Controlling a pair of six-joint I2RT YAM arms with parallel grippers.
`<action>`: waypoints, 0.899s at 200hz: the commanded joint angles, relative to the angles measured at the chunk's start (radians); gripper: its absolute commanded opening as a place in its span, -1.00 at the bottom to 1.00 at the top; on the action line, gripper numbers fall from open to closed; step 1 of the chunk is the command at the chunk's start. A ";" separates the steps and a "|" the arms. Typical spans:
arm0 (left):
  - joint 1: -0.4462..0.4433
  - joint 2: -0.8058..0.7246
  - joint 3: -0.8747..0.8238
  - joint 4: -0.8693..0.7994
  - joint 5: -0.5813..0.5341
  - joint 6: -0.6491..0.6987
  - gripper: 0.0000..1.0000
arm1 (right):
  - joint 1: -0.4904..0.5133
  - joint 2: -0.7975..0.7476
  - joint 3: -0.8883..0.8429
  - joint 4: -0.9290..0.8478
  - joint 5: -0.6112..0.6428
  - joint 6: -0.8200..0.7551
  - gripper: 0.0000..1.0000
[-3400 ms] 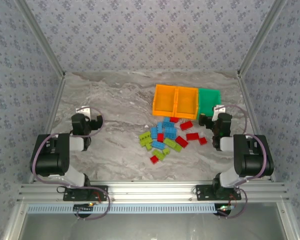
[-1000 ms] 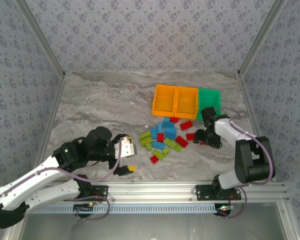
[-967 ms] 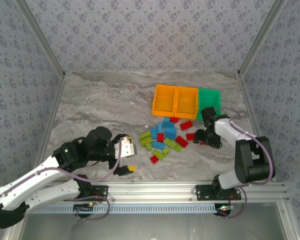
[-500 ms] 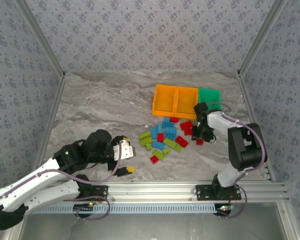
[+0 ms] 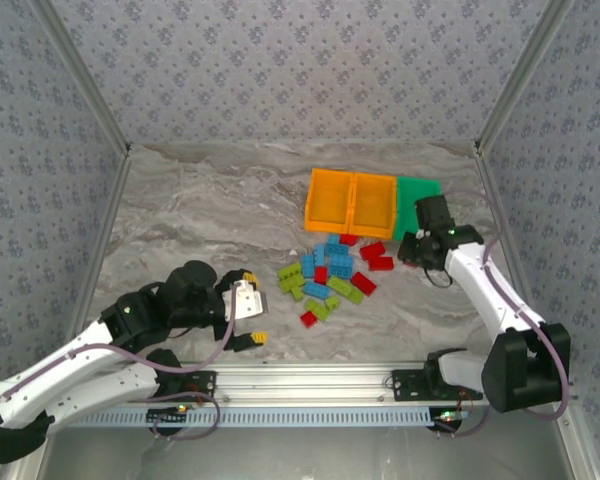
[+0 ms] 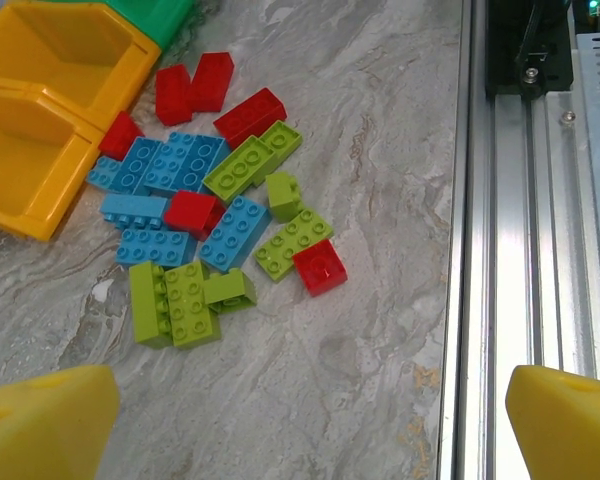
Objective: Sort the legos into containers by color
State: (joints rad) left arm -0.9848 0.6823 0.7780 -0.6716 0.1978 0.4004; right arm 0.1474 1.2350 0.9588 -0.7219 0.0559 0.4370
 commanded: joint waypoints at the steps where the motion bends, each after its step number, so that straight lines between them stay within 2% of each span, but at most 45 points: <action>1: -0.006 -0.007 -0.006 0.030 -0.025 -0.001 0.99 | -0.069 0.070 0.128 0.078 0.090 -0.027 -0.45; 15: -0.006 -0.008 -0.010 0.029 -0.043 -0.006 0.99 | -0.113 0.185 0.215 0.116 0.099 -0.051 -0.45; 45: -0.006 -0.007 0.006 0.043 -0.110 -0.036 0.99 | -0.160 0.447 0.441 0.137 0.004 -0.050 -0.42; 90: -0.005 0.022 -0.002 0.249 -0.304 -0.318 0.99 | -0.168 0.666 0.603 0.107 -0.007 -0.042 -0.31; 126: -0.005 0.104 0.018 0.295 -0.423 -0.515 0.99 | -0.185 0.646 0.632 0.042 0.010 -0.057 -0.02; 136: -0.005 0.131 0.034 0.289 -0.453 -0.564 0.99 | -0.188 0.615 0.626 0.031 0.005 -0.058 0.00; 156: -0.001 0.200 0.081 0.246 -0.511 -0.671 0.99 | -0.189 0.512 0.581 0.027 -0.020 -0.047 0.08; 180: 0.037 0.281 0.130 0.188 -0.519 -0.849 0.99 | -0.180 0.348 0.513 -0.013 -0.087 -0.023 0.10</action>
State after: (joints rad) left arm -0.9768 0.9131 0.8207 -0.4469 -0.2573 -0.2142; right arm -0.0353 1.7687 1.5158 -0.6632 0.0360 0.3935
